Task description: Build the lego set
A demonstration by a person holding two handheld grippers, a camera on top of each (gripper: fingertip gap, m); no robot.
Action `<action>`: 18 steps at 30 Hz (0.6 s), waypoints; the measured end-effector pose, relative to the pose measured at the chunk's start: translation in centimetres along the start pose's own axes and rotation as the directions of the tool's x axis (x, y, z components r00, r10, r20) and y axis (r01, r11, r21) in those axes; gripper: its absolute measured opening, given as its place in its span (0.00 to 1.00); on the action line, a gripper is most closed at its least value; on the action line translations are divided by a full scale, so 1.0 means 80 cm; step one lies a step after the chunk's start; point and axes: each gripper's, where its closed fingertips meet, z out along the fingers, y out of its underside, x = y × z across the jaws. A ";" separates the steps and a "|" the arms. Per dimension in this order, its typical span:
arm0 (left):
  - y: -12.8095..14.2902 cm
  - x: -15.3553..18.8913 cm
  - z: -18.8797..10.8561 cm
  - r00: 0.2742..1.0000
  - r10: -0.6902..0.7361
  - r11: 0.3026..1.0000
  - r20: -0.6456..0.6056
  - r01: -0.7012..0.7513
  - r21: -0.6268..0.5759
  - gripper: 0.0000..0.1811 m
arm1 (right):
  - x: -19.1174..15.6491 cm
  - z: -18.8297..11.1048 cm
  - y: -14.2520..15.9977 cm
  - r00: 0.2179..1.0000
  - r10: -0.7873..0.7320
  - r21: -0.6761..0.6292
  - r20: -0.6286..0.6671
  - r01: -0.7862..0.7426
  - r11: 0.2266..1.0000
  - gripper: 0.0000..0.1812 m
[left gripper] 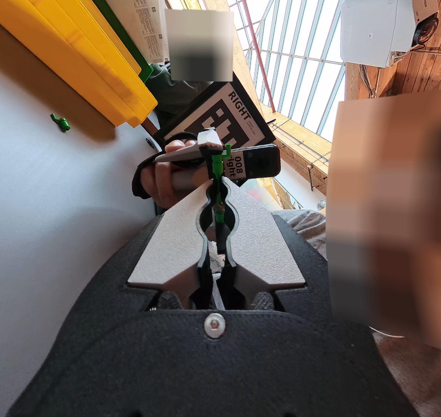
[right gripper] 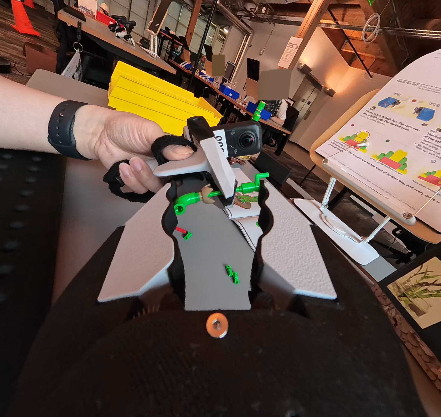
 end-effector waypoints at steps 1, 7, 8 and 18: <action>0.000 0.000 0.000 1.000 0.002 1.000 0.001 -0.002 -0.003 0.00 | 0.000 0.000 0.000 1.000 0.000 -0.001 0.003 0.000 1.000 0.37; 0.002 -0.001 0.000 1.000 0.006 1.000 0.006 -0.006 -0.008 0.00 | -0.002 -0.001 0.001 1.000 0.003 -0.003 0.012 -0.003 1.000 0.37; 0.002 0.000 0.001 1.000 0.007 1.000 0.003 -0.007 -0.011 0.00 | -0.002 -0.001 0.000 1.000 0.003 0.001 0.013 -0.003 1.000 0.38; 0.002 -0.001 0.001 1.000 0.010 1.000 0.012 -0.010 -0.010 0.00 | -0.002 0.000 0.001 1.000 0.017 -0.003 0.015 -0.017 1.000 0.38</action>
